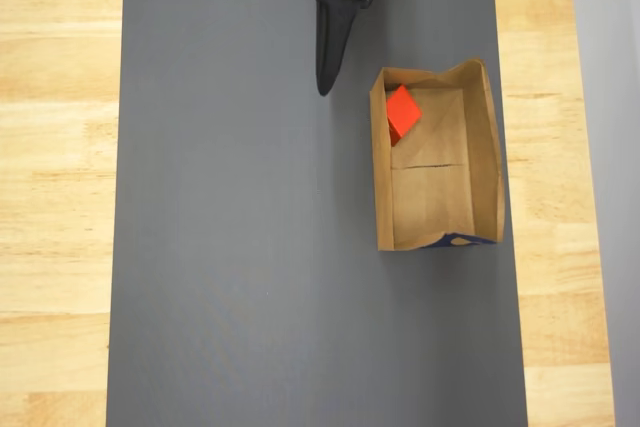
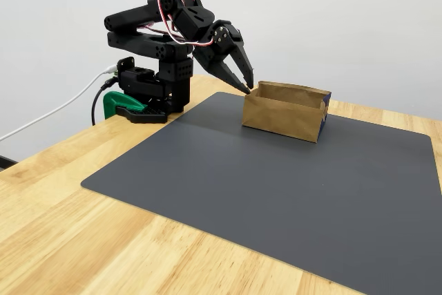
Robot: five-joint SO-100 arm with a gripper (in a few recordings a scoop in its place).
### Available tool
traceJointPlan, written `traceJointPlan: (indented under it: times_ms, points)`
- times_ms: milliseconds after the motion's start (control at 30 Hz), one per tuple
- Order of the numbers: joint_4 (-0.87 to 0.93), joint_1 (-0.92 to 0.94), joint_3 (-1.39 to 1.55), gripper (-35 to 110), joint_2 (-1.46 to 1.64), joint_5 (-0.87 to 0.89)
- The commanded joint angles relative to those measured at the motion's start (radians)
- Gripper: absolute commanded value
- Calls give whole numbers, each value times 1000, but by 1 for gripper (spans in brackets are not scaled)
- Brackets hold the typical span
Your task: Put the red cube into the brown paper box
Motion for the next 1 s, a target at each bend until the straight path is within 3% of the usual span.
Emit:
traceJointPlan:
  times_ms: [0,967]
  points:
    - [48,0,-2,0,17,6]
    - [71,-15,-2,0,17,23]
